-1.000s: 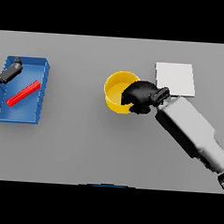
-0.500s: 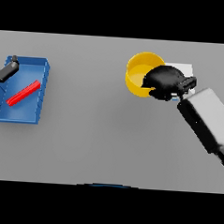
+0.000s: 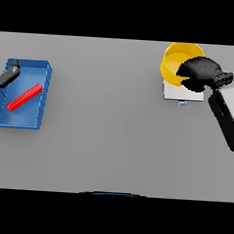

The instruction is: Pick up the red beaker and tilt it to pour out 1 green nut into yellow bowl. Pick up the yellow bowl and place it on the metallic measuring scale.

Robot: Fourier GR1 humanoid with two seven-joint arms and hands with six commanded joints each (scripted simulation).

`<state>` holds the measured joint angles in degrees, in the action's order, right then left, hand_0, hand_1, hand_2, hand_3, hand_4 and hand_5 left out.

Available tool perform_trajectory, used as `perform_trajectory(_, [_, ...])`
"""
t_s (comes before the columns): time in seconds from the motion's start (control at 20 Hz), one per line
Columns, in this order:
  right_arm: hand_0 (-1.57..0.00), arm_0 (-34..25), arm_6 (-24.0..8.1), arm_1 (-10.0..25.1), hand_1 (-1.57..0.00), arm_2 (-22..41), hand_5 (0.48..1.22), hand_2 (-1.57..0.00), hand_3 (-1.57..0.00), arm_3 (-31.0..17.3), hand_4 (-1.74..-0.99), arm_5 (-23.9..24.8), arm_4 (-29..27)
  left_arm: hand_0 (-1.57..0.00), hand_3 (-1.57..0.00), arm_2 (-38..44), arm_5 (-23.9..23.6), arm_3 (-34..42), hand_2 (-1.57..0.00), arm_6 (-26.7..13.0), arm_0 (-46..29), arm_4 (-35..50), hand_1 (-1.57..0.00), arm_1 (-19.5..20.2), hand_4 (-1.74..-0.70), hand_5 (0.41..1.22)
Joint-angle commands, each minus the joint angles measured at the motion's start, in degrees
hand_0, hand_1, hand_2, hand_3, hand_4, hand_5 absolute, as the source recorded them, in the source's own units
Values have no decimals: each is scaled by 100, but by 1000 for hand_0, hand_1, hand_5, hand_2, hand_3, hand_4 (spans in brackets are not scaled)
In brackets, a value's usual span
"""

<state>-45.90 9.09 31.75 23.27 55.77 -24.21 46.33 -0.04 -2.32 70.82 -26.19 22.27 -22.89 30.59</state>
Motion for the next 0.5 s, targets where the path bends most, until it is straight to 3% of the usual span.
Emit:
perform_trajectory(0.0, [-1571, -36, 73, 6, -1571, -23, 1221, -1495, -1200, -200, -1741, 137, 55, 1, 1, -3, 12, 1, 1, -13, 13, 1, 1, 1, -726, 688])
perform_trajectory(0.25, [-1571, -79, 272, -79, -1571, -107, 1221, -1407, -1351, -1031, -1741, 505, 167, 1, 1, 1, -42, 3, 1, -105, 57, -35, 1, -23, -724, 682])
perform_trajectory(0.45, [-1571, -166, 361, -174, -1571, -178, 1221, -1379, -1331, -1432, -1741, 642, 180, 1, 1, 8, -40, -56, 1, 20, -33, -25, 1, -12, -725, 676])
